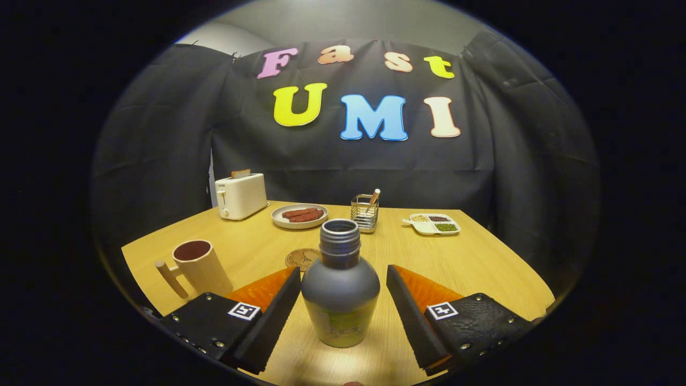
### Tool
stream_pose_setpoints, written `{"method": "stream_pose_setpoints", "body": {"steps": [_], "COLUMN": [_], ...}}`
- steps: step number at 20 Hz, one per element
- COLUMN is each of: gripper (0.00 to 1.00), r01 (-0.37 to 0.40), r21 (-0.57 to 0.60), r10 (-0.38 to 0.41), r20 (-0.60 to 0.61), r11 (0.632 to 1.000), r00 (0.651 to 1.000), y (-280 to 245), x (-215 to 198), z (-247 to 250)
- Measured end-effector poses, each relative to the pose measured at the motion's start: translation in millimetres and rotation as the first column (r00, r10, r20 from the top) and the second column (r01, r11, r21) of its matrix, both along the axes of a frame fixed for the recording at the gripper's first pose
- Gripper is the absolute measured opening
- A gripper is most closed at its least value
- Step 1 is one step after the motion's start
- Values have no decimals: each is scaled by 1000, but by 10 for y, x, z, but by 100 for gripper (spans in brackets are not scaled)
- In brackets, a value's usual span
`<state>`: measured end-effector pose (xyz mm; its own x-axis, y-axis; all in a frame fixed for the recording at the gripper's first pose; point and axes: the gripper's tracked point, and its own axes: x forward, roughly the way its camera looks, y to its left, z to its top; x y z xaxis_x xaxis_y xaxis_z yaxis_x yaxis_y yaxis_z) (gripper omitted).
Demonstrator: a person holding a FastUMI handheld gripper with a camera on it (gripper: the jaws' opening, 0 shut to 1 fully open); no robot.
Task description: Take the bottle from table, then pour the juice into the cup, finally place the bottle on the coaster
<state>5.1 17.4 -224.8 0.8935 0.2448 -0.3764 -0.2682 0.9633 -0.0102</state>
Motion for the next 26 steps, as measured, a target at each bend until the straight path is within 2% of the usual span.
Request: {"method": "stream_pose_setpoints", "body": {"steps": [4, 16, 18, 21, 24, 26], "gripper": [98, 98, 94, 80, 79, 76], "r01": [-15, 13, 19, 45, 55, 36], "r21": [-8, 23, 31, 18, -11, -50], "r10": [14, -9, -13, -40, -56, -46], "r20": [-48, -196, -203, -205, -215, -220], "r11": [1000, 1000, 999, 999, 998, 998], "r00": [999, 981, 979, 978, 975, 974], "y": [-5, -28, -29, -61, -74, -58], "x": [-54, -146, -130, -107, -87, -92], "z": [-186, -631, -633, -629, -622, -607]}}
